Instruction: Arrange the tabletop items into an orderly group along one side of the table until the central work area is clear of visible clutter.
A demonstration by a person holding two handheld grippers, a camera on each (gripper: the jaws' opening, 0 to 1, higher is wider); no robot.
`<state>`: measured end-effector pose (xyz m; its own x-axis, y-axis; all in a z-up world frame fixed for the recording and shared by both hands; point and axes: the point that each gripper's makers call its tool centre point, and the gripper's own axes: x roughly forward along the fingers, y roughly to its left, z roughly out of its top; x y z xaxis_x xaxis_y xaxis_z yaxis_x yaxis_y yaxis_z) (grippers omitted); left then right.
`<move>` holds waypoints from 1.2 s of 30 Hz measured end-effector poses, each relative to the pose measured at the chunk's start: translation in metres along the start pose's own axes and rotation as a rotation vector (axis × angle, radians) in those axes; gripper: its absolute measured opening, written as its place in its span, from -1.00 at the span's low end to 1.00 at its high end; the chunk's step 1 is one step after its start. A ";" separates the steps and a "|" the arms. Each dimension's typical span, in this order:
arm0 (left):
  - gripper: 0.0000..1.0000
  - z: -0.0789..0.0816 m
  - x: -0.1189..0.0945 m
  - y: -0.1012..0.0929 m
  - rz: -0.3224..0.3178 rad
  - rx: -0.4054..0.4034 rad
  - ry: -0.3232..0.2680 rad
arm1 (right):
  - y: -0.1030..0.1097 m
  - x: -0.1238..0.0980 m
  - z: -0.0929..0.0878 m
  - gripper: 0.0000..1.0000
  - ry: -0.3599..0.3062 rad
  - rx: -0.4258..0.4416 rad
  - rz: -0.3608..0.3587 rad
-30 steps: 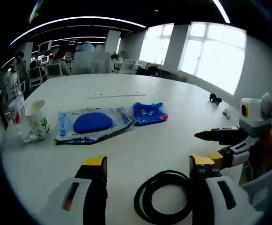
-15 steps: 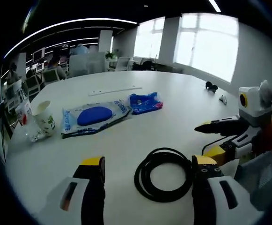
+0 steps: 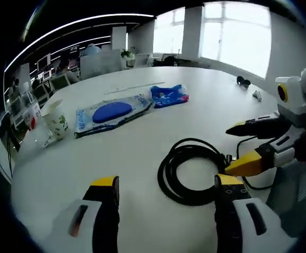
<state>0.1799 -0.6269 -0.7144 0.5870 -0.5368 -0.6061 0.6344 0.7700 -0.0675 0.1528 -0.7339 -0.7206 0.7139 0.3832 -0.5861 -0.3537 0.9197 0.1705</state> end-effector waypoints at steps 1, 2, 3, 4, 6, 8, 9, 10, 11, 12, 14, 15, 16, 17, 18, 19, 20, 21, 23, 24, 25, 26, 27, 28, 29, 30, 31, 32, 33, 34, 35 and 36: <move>0.45 -0.001 0.000 0.002 0.009 -0.003 0.002 | 0.000 0.001 0.000 0.39 0.005 -0.003 -0.006; 0.44 -0.001 0.001 0.003 0.013 -0.005 0.005 | -0.001 0.002 0.000 0.37 0.008 -0.005 -0.011; 0.44 -0.003 0.002 0.005 0.022 -0.004 0.015 | -0.001 0.003 0.001 0.34 0.006 -0.007 -0.020; 0.44 -0.003 0.003 0.007 0.028 0.001 0.015 | -0.003 0.004 0.002 0.31 0.007 -0.009 -0.029; 0.43 -0.004 0.005 0.009 0.030 0.019 0.020 | -0.004 0.009 0.002 0.26 0.019 -0.020 -0.037; 0.42 -0.005 0.009 0.010 0.025 0.027 0.035 | -0.005 0.012 0.001 0.26 0.033 -0.032 -0.046; 0.42 -0.005 0.010 0.010 0.026 0.030 0.036 | -0.005 0.013 0.001 0.25 0.036 -0.035 -0.049; 0.41 -0.006 0.012 0.010 0.025 0.043 0.049 | -0.005 0.015 0.000 0.25 0.048 -0.041 -0.057; 0.41 -0.006 0.013 0.009 0.026 0.043 0.048 | -0.004 0.015 0.000 0.25 0.051 -0.045 -0.058; 0.41 -0.007 0.013 0.010 0.029 0.039 0.050 | -0.003 0.016 0.000 0.25 0.049 -0.055 -0.057; 0.41 -0.008 0.015 0.008 0.030 0.037 0.054 | -0.002 0.018 -0.001 0.22 0.061 -0.072 -0.054; 0.40 -0.009 0.016 0.008 0.032 0.040 0.063 | -0.001 0.020 -0.003 0.21 0.072 -0.086 -0.055; 0.39 -0.011 0.018 0.008 0.031 0.045 0.074 | -0.001 0.020 -0.003 0.20 0.075 -0.092 -0.056; 0.39 -0.012 0.019 0.007 0.030 0.048 0.078 | -0.001 0.022 -0.004 0.18 0.080 -0.098 -0.057; 0.39 -0.013 0.020 0.006 0.024 0.048 0.083 | -0.001 0.023 -0.005 0.17 0.083 -0.100 -0.057; 0.39 -0.012 0.021 0.005 0.017 0.042 0.079 | -0.001 0.024 -0.006 0.15 0.092 -0.106 -0.059; 0.39 -0.012 0.021 0.005 0.016 0.040 0.079 | -0.001 0.024 -0.006 0.14 0.095 -0.115 -0.059; 0.39 -0.013 0.023 0.005 0.019 0.049 0.086 | 0.000 0.025 -0.007 0.13 0.101 -0.129 -0.058; 0.38 -0.013 0.023 0.005 0.014 0.051 0.083 | 0.000 0.026 -0.009 0.12 0.115 -0.141 -0.058; 0.37 -0.012 0.023 0.004 0.014 0.051 0.083 | 0.000 0.026 -0.008 0.11 0.114 -0.142 -0.056; 0.35 -0.013 0.024 0.004 0.016 0.059 0.089 | 0.001 0.028 -0.008 0.10 0.118 -0.145 -0.056; 0.33 -0.015 0.025 0.005 0.017 0.062 0.093 | 0.001 0.028 -0.008 0.09 0.120 -0.149 -0.057; 0.30 -0.017 0.026 0.005 0.018 0.056 0.104 | 0.001 0.029 -0.008 0.08 0.123 -0.155 -0.057; 0.30 -0.016 0.025 0.002 0.005 0.032 0.101 | 0.002 0.031 -0.008 0.08 0.125 -0.162 -0.055; 0.28 -0.014 0.025 0.004 0.009 0.040 0.089 | 0.003 0.032 -0.008 0.07 0.130 -0.166 -0.054; 0.27 -0.014 0.025 0.004 0.013 0.053 0.094 | 0.003 0.033 -0.008 0.06 0.137 -0.173 -0.054; 0.27 -0.014 0.026 0.004 0.014 0.061 0.095 | 0.004 0.034 -0.008 0.05 0.140 -0.182 -0.055; 0.27 -0.014 0.026 0.003 0.013 0.060 0.092 | 0.004 0.035 -0.007 0.02 0.143 -0.197 -0.058; 0.26 -0.013 0.026 0.003 0.013 0.062 0.090 | 0.006 0.035 -0.005 -0.02 0.139 -0.212 -0.056; 0.26 -0.013 0.027 0.003 0.015 0.065 0.090 | 0.007 0.035 -0.003 -0.07 0.137 -0.229 -0.052; 0.25 -0.013 0.026 0.002 0.018 0.071 0.091 | 0.008 0.035 -0.003 -0.13 0.141 -0.243 -0.049; 0.24 -0.013 0.027 0.002 0.019 0.075 0.090 | 0.010 0.036 -0.002 -0.18 0.139 -0.266 -0.045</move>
<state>0.1903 -0.6354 -0.7410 0.5537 -0.4868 -0.6756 0.6615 0.7500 0.0017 0.1736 -0.7115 -0.7420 0.6494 0.3102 -0.6943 -0.4825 0.8738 -0.0609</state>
